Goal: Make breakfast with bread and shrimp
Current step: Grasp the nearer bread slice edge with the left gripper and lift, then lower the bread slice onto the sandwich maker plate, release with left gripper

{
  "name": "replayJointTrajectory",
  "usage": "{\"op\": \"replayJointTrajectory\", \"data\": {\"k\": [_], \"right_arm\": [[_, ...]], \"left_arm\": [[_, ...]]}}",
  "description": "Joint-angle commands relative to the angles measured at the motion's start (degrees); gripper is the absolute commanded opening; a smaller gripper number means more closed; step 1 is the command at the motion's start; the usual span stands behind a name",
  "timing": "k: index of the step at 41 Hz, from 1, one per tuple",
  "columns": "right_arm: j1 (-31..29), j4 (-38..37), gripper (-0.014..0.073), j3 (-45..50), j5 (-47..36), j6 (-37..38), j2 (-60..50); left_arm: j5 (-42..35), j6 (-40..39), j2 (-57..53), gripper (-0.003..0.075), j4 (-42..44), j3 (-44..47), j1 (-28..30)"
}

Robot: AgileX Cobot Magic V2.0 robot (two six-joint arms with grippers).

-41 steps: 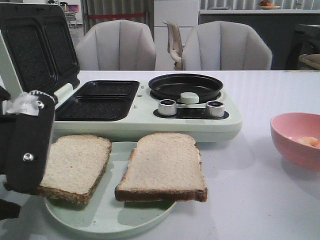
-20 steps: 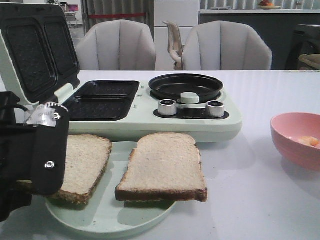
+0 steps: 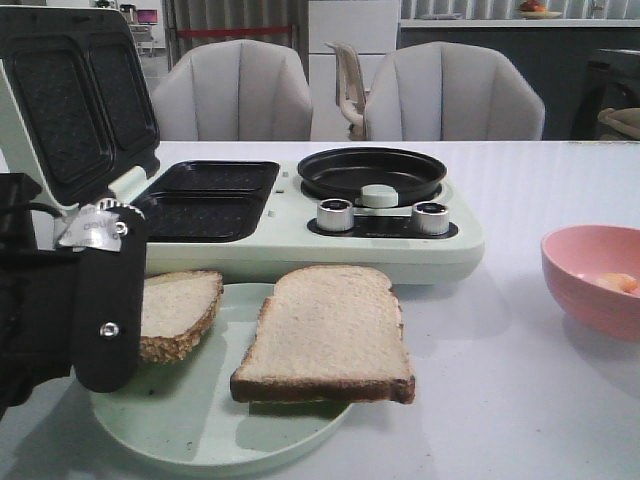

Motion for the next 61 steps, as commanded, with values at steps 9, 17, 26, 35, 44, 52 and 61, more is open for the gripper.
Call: {"op": "replayJointTrajectory", "data": {"k": [9,17,26,35,44,52,61], "right_arm": [[-0.02,0.02,0.0505,-1.96,-4.23,-0.30,0.09],[-0.02,0.02,0.0505,-1.96,-4.23,-0.30,0.09],[-0.02,0.02,0.0505,-1.96,-4.23,-0.30,0.09],[-0.02,0.02,0.0505,-1.96,-4.23,-0.30,0.09],[-0.02,0.02,0.0505,-1.96,-4.23,-0.30,0.09],[-0.02,0.02,0.0505,-1.96,-4.23,-0.30,0.09],[-0.02,0.02,0.0505,-1.96,-4.23,-0.30,0.09]], "left_arm": [[12.18,-1.01,-12.73,0.0101,-0.84,-1.15,-6.15],[12.77,-0.33,-19.45,0.0100,2.32,-4.00,-6.35],[8.72,4.05,-17.81,0.0100,5.11,-13.05,-0.48],[0.63,4.20,-10.04,0.0100,9.65,-22.85,9.36],[-6.25,4.20,1.16,0.0100,9.65,-34.60,17.99],[-10.33,4.20,9.72,0.0100,9.65,-44.18,22.75],[-11.70,7.15,17.88,0.0100,9.65,-53.37,26.91]]}}
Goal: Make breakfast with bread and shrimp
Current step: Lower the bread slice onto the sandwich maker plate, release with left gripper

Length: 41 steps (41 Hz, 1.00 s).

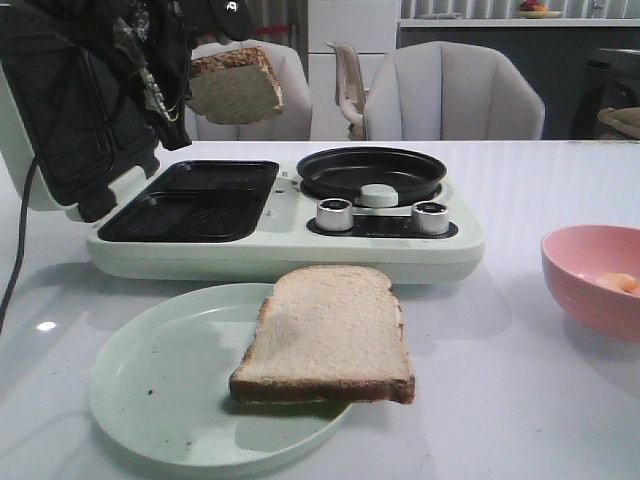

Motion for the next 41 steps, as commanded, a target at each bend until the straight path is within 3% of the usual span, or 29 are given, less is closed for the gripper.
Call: {"op": "replayJointTrajectory", "data": {"k": [1,20,32,41], "right_arm": [[-0.02,-0.08,0.0505,-1.96,-4.23,-0.30,0.09],[-0.02,-0.08,0.0505,-1.96,-4.28,-0.30,0.09],[-0.02,-0.08,0.0505,-1.96,-4.28,-0.30,0.09],[-0.02,-0.08,0.0505,-1.96,-4.28,-0.30,0.09]], "left_arm": [[1.45,2.76,0.15,0.0100,3.01,-5.15,1.48],[0.15,6.27,4.40,0.0120,3.01,-5.81,3.15],[0.68,6.27,4.40,0.0447,3.01,-4.19,3.44],[0.68,6.27,2.52,0.0426,3.01,-0.11,3.44]]}}
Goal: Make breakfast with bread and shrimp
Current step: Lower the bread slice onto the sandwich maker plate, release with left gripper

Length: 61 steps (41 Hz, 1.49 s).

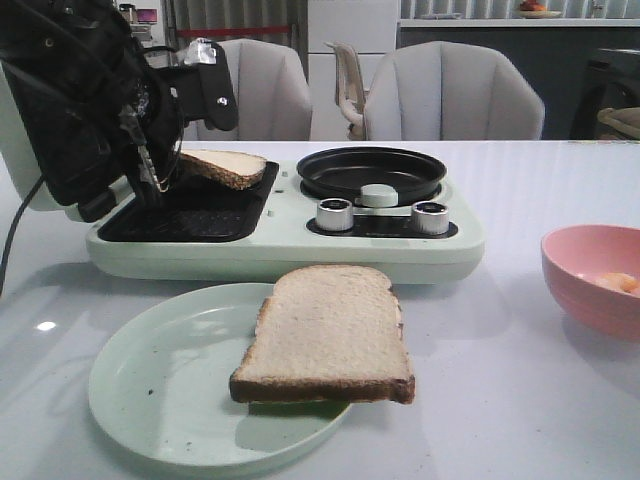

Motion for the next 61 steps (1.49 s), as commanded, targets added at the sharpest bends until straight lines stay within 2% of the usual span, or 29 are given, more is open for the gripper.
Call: {"op": "replayJointTrajectory", "data": {"k": [1,16,20,24,31,37,43,50,61], "right_arm": [[-0.02,-0.08,0.0505,-1.96,-4.28,-0.30,0.01],[-0.02,-0.08,0.0505,-1.96,-4.28,-0.30,0.01],[-0.02,-0.08,0.0505,-1.96,-4.28,-0.30,0.01],[-0.02,-0.08,0.0505,-1.96,-4.28,-0.30,0.01],[-0.02,-0.08,0.0505,-1.96,-4.28,-0.30,0.01],[-0.02,-0.08,0.0505,-1.96,-4.28,-0.30,0.01],[-0.02,-0.08,0.0505,-1.96,-4.28,-0.30,0.01],[-0.02,-0.08,0.0505,-1.96,-4.28,-0.30,0.01],[-0.02,-0.08,0.0505,-1.96,-4.28,-0.30,0.01]], "left_arm": [[2.61,-0.32,-5.46,0.0422,2.59,0.51,0.06],[0.83,-0.70,-15.89,0.0422,2.45,9.12,-2.77],[3.57,-0.70,-17.70,0.0422,1.68,10.94,-4.76],[7.18,-0.70,-19.18,0.0422,-3.43,12.50,-6.72],[12.43,0.77,-23.84,0.0422,-20.22,14.18,-10.69],[14.89,17.02,-30.83,0.0422,-48.81,14.18,-13.07],[22.66,27.39,-37.76,0.0422,-68.96,14.18,-14.20],[27.19,28.40,-45.62,0.0422,-81.72,14.69,-14.20],[27.19,32.70,-57.16,0.0422,-93.11,20.24,-14.20]]}}
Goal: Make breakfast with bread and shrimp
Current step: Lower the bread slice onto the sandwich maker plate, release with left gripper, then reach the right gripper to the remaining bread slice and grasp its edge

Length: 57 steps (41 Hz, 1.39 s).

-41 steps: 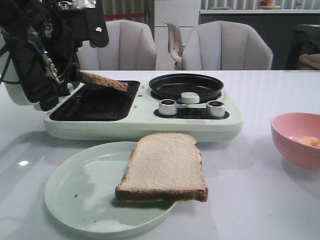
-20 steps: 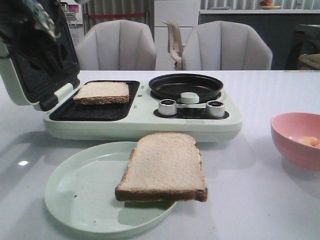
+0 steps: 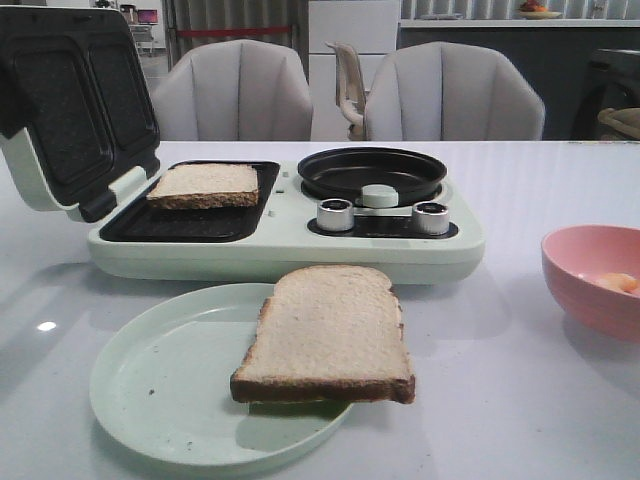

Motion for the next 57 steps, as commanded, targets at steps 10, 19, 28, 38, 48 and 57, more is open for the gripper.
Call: {"op": "replayJointTrajectory", "data": {"k": [10,19,28,38,48,57], "right_arm": [[-0.02,0.48,0.0505,-1.96,-5.34,-0.30,0.05],[-0.02,12.80,0.0505,-1.96,-4.38,-0.96,1.52],[4.63,27.15,0.0505,-1.96,-0.78,-9.71,10.29],[16.64,41.18,0.0505,-2.61,-4.67,-18.13,25.58],[21.69,44.98,0.0505,-11.59,-0.18,-21.15,41.83],[21.69,45.85,0.0505,-19.86,5.60,-21.23,51.20]], "left_arm": [[-1.71,1.03,-13.80,0.0391,-6.61,6.29,-0.54],[-1.92,1.03,-18.12,0.0324,-6.61,7.65,-0.54],[-2.36,1.03,-18.16,0.0262,-6.61,7.65,-0.54],[-4.92,1.03,-18.16,0.0214,-6.61,7.65,-0.54],[-4.92,1.03,-18.16,0.0202,-6.83,7.65,-0.54],[-4.92,1.03,-18.16,0.0202,-6.83,7.65,-0.54]]}}
